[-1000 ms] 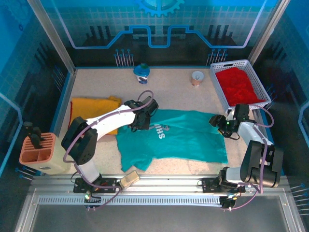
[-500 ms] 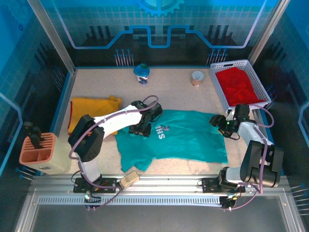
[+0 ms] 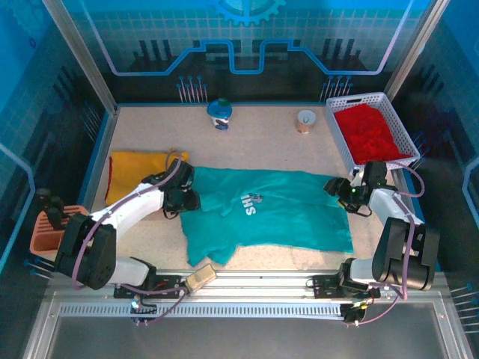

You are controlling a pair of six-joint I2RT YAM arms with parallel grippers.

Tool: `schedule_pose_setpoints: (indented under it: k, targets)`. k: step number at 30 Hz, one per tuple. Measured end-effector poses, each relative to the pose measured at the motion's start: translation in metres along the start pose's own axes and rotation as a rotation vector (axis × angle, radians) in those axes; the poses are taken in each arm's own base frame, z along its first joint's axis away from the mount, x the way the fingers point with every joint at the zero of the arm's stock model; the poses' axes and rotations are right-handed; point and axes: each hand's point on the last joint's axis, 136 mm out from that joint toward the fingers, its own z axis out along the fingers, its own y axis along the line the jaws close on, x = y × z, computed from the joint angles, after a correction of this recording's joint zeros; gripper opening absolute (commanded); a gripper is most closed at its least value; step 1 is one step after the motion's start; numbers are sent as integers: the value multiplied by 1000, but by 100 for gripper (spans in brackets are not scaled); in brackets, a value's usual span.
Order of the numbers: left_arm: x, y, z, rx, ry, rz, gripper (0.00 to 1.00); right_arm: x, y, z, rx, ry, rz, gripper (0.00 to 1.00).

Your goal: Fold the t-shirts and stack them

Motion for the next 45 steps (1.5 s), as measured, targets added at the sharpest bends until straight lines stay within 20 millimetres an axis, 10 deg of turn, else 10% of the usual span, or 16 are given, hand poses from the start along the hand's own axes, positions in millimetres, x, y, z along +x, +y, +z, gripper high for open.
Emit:
schedule_pose_setpoints:
  k: [11, 22, 45]
  targets:
    - [-33, -27, 6, 139, -146, 104, 39, 1, 0, 0, 1, 2, -2, 67]
    - [-27, -23, 14, 136, -133, 111, 48, 1, -1, 0, 3, 6, -4, 67]
    - [-9, -8, 25, 115, -106, 49, 35, 3, -1, 0, 4, 12, -1, 67]
